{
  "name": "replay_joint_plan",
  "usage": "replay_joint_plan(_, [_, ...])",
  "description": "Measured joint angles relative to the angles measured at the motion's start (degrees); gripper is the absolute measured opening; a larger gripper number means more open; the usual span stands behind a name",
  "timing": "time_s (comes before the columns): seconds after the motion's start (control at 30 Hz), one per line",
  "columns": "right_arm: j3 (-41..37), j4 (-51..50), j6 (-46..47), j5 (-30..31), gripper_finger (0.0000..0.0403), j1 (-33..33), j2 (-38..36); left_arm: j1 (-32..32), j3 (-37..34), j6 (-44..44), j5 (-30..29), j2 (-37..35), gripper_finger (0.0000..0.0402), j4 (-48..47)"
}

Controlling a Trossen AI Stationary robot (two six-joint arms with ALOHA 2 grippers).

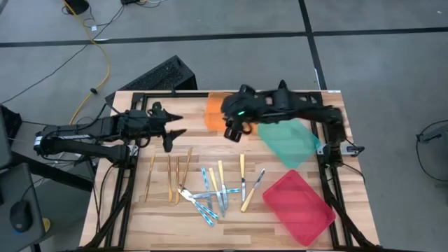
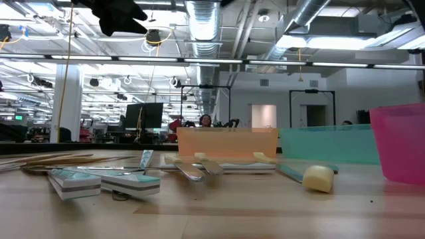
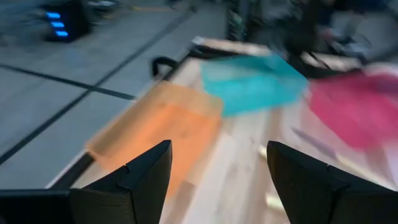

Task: Sort silverware by color (type)
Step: Put the gold knife into the orange bin

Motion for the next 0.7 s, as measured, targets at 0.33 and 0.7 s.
replay_joint_plan(0.33, [-4.5, -14.9, 30.4, 2.5, 0.0227, 8.4, 2.8, -3.4, 0.0, -10.8, 10.2, -0.1, 0.0245, -9.0])
replay_joint_plan(0.7, [-20.3, -16.7, 63.2, 6.9, 0.0227, 20.8, 1.9, -11.5, 0.0, -26.5, 2.4, 0.0, 0.0245, -17.9])
